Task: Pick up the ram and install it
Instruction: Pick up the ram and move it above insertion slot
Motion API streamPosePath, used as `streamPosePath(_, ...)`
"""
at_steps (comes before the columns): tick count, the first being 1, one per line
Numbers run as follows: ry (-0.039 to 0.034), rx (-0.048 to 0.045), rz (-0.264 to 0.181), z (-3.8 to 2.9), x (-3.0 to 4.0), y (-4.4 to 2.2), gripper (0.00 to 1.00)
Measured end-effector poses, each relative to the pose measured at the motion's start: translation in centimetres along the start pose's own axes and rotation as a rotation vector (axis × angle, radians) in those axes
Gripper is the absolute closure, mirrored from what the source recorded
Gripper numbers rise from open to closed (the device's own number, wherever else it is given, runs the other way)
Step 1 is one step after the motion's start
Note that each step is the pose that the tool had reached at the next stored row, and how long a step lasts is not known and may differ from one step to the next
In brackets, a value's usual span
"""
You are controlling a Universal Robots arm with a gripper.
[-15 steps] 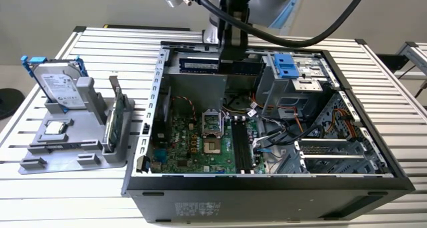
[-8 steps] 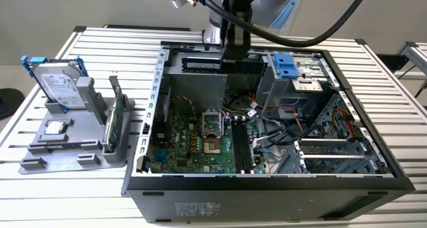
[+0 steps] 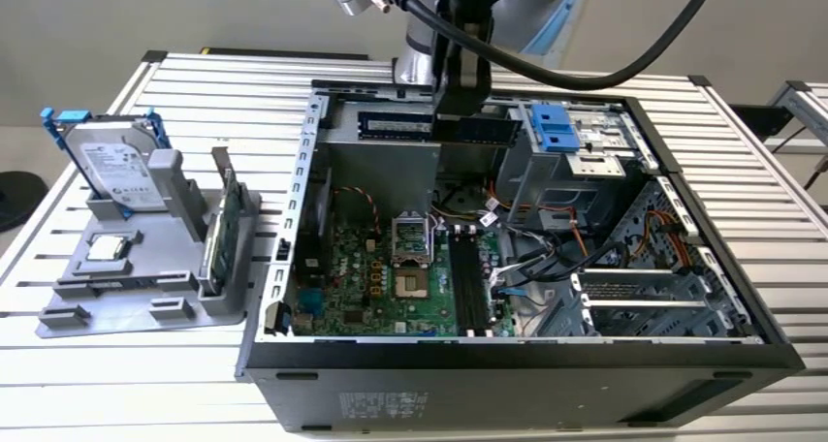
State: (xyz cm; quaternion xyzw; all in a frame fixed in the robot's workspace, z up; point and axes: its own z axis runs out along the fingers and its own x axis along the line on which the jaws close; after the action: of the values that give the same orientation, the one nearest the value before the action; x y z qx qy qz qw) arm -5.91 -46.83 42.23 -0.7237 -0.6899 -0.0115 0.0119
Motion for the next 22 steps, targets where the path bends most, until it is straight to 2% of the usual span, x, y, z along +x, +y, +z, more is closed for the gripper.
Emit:
streamPosePath(16, -0.0001, 0.0001, 0.0, 0.21, 0.29, 0.22, 1.0)
streamPosePath(22, 0.0, 0.0, 0.0, 0.86, 0.31, 0.45, 1.0)
